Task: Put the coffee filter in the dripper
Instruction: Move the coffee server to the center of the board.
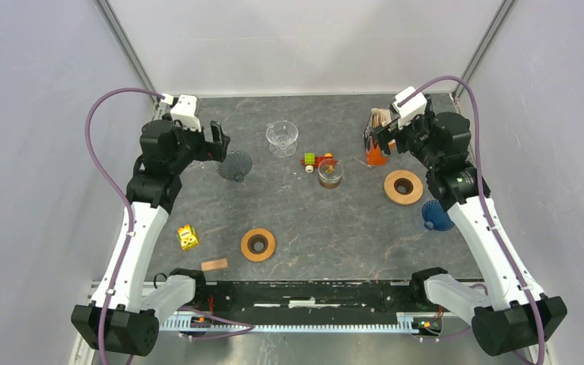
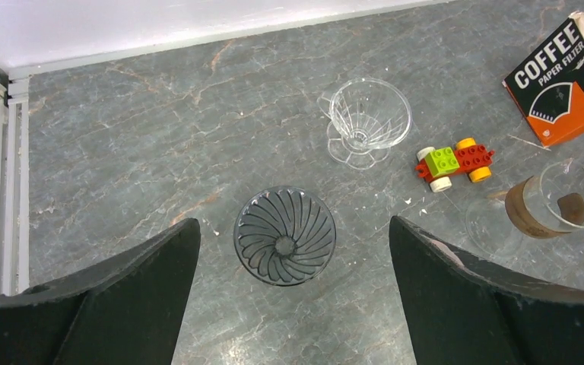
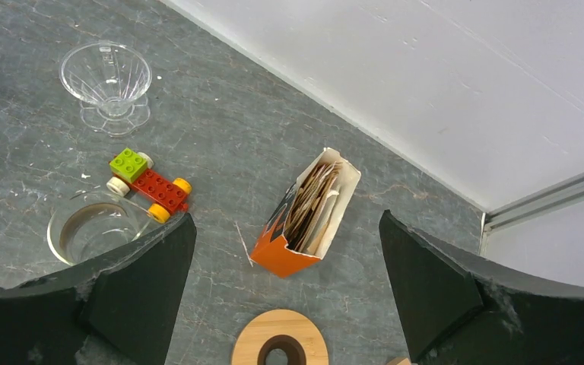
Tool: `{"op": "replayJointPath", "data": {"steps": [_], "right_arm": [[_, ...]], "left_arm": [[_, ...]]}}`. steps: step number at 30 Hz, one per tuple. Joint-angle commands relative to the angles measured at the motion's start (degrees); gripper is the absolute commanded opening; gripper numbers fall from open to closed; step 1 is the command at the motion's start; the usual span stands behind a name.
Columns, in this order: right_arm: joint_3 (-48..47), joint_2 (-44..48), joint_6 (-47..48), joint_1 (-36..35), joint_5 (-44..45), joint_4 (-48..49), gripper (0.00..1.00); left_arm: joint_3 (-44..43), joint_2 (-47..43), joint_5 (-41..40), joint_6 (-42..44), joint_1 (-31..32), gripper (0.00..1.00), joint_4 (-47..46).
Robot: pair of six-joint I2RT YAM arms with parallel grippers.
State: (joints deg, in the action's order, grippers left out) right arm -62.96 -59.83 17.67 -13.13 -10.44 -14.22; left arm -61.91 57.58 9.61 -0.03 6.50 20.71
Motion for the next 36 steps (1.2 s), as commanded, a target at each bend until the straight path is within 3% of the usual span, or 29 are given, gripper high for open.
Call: {"op": "replayJointPath", "data": {"steps": [1,15,22,28,36], "right_arm": [[-0.27,0.24,-1.05,0.12,0.32,2.53,0.98],[0.08,-0.12,-1.67,0.62,-1.93,3.23,0.98],[3.69,-0.43,1.46,0.12,-13.55,2.60,0.98],[3.90,-2.94,1.69,-3.49,-10.82,2.96,0.99],[0.23,-13.19,-1.59,-8.32,-4.86,0.72,0.88]], "left_arm": [[0.39,-0.58,0.38,-1.23,0.02,1.00,-2.78],[1.00,-0.50,0.35,-0.80,-0.22,1.00,-2.80],[1.31,-0.48,1.33,-0.06,-0.65,1.00,-2.43],[2.23,-0.32,4.31,-0.06,-1.53,1.00,-2.69],[3.11,-0.37,7.41,-1.19,-2.72,1.00,-3.40]]}}
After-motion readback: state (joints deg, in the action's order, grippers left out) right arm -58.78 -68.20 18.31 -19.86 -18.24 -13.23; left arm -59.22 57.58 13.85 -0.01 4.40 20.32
